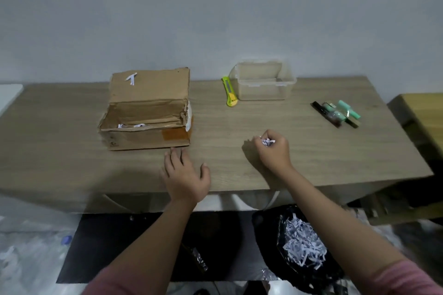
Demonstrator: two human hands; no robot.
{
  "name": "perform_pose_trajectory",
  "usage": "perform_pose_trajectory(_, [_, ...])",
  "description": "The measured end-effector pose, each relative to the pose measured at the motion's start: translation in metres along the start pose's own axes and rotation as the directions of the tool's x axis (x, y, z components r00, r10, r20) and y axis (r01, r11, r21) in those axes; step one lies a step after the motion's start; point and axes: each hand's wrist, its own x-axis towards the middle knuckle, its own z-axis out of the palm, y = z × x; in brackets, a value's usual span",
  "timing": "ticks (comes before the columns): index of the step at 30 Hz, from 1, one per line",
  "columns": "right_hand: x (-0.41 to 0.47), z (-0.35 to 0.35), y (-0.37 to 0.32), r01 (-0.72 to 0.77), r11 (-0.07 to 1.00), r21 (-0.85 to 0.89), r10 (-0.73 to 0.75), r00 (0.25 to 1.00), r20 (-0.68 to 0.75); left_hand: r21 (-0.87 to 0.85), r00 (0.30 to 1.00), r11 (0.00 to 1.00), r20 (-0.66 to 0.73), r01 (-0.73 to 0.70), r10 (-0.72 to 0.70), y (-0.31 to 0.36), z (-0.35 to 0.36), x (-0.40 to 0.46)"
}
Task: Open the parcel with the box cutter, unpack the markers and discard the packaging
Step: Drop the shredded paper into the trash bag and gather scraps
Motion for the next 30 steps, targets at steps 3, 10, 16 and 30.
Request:
perform_pose_trajectory(3, [-0.036, -0.038, 0.009, -0.092, 0.996, 0.006, 0.092, 0.990, -0.107, -0.011, 1.000, 1.000, 0.024, -0.010, 0.010, 0.000, -0.001, 0.002])
perform_pose_trajectory(10, [-0.132, -0.101, 0.065, -0.249, 0.968, 0.041, 0.242, 0.875, -0.419, -0.276, 0.966, 0.927, -0.031, -0.256, 0.257, 0.010, -0.003, -0.019])
perform_pose_trajectory(16, [-0.171, -0.108, 0.124, -0.592, 0.798, -0.110, 0.516, 0.766, -0.383, -0.311, 0.884, 0.845, 0.028, -0.436, 0.466, 0.070, 0.003, -0.028])
perform_pose_trajectory(30, [-0.145, -0.109, 0.225, -0.889, 0.359, 0.284, 0.933, 0.353, -0.072, -0.056, 0.824, 0.827, -0.145, -0.560, 0.548, 0.093, 0.038, -0.035])
